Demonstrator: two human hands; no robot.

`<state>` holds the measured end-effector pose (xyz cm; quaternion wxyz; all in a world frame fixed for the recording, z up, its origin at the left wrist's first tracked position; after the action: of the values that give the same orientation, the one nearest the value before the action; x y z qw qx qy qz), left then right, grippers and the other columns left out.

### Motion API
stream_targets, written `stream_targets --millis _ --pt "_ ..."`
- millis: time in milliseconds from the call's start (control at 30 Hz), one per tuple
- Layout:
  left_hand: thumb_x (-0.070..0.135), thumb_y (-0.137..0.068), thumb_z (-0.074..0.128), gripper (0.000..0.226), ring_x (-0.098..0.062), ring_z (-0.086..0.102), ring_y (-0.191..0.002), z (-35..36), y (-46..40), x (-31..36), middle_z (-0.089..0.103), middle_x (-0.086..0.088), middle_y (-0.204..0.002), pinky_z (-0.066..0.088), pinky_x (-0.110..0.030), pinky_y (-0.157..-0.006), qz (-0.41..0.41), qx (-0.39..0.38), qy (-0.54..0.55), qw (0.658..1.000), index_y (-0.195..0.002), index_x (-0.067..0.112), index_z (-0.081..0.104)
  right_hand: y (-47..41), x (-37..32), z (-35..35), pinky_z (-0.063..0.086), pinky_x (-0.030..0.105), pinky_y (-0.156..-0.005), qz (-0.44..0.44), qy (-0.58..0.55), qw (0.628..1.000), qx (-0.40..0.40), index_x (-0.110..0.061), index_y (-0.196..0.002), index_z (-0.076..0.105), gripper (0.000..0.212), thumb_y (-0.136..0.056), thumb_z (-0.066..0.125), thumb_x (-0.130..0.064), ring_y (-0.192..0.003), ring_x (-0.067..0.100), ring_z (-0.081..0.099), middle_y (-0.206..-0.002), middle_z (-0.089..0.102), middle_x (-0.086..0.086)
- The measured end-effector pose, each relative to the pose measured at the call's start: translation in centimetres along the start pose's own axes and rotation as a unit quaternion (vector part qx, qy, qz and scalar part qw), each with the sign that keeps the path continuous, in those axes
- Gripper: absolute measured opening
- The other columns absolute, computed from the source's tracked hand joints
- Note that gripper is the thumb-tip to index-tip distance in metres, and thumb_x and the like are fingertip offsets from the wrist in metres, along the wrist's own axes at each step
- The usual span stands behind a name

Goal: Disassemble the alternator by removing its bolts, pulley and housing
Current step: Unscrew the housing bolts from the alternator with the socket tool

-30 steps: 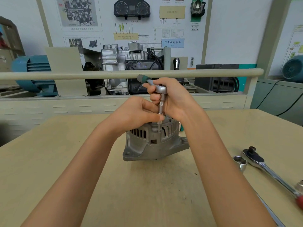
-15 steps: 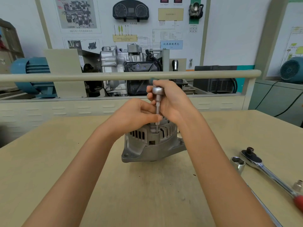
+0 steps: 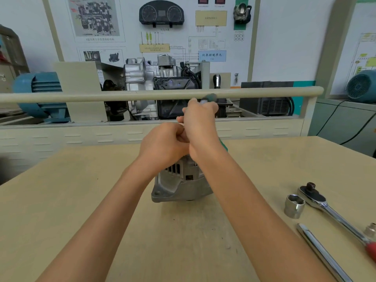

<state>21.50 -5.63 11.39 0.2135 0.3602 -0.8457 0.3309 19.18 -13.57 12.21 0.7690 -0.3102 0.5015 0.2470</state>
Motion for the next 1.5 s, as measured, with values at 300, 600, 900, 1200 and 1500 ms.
stream_targets --millis 300,600,900,1200,1500 --pt "0.013 -0.082 0.072 0.009 -0.012 0.072 -0.079 0.7 0.2 -0.2 0.076 -0.001 -0.081 0.056 -0.035 -0.089 0.01 -0.127 0.142 0.982 -0.085 0.022 0.074 0.3 -0.6 -1.3 0.032 0.02 -0.049 0.144 -0.156 0.974 -0.085 -0.005 -0.078 0.048 0.018 -0.092 0.037 -0.001 -0.052 0.009 0.049 -0.064 0.052 0.004" --pt "0.021 -0.075 0.077 0.007 -0.021 0.07 -0.085 0.8 -0.3 -0.5 0.073 0.002 -0.074 0.052 -0.049 -0.09 0.0 -0.072 0.101 0.992 -0.078 0.02 0.07 0.4 -0.8 -1.0 0.029 0.016 -0.042 0.1 -0.063 0.99 -0.078 -0.008 -0.09 0.048 0.013 -0.096 0.036 -0.007 -0.043 0.006 0.037 -0.066 0.046 -0.001" --pt "0.02 -0.075 0.069 0.008 -0.022 0.068 -0.082 0.8 -0.4 -0.4 0.07 0.0 -0.075 0.053 -0.049 -0.086 0.001 -0.064 0.06 0.996 -0.08 0.016 0.066 0.3 -0.4 -0.7 0.029 0.023 -0.05 0.065 0.027 0.997 -0.04 -0.005 -0.105 0.048 0.016 -0.096 0.036 -0.01 -0.055 0.011 0.035 -0.075 0.044 0.003" --pt "0.028 -0.074 0.079 0.008 -0.018 0.07 -0.087 1.0 -0.4 -0.9 0.074 0.004 -0.078 0.051 -0.049 -0.092 0.005 -0.077 0.087 0.993 -0.076 0.025 0.072 -0.1 -0.2 -0.8 0.025 0.018 -0.046 0.124 -0.069 0.975 -0.169 -0.011 -0.093 0.05 0.014 -0.098 0.038 -0.016 -0.039 0.005 0.031 -0.06 0.048 -0.004" --pt "0.024 -0.076 0.064 0.012 -0.004 0.055 -0.061 0.8 -0.4 -0.7 0.058 0.023 -0.053 0.039 -0.027 -0.058 0.02 -0.014 -0.012 1.0 -0.067 0.029 0.058 0.1 -0.3 -1.1 0.037 0.02 -0.065 0.023 -0.003 1.0 0.004 -0.009 -0.131 0.033 0.033 -0.101 0.038 -0.022 -0.078 0.013 0.049 -0.109 0.049 0.009"
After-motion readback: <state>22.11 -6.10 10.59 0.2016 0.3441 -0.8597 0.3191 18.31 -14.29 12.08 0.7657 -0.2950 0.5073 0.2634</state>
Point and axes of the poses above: each hand's wrist, its own y-axis away from the middle knuckle, its own z-axis out of the palm, x = y × z, the point moved 7 cm from there along -y, towards the middle knuckle
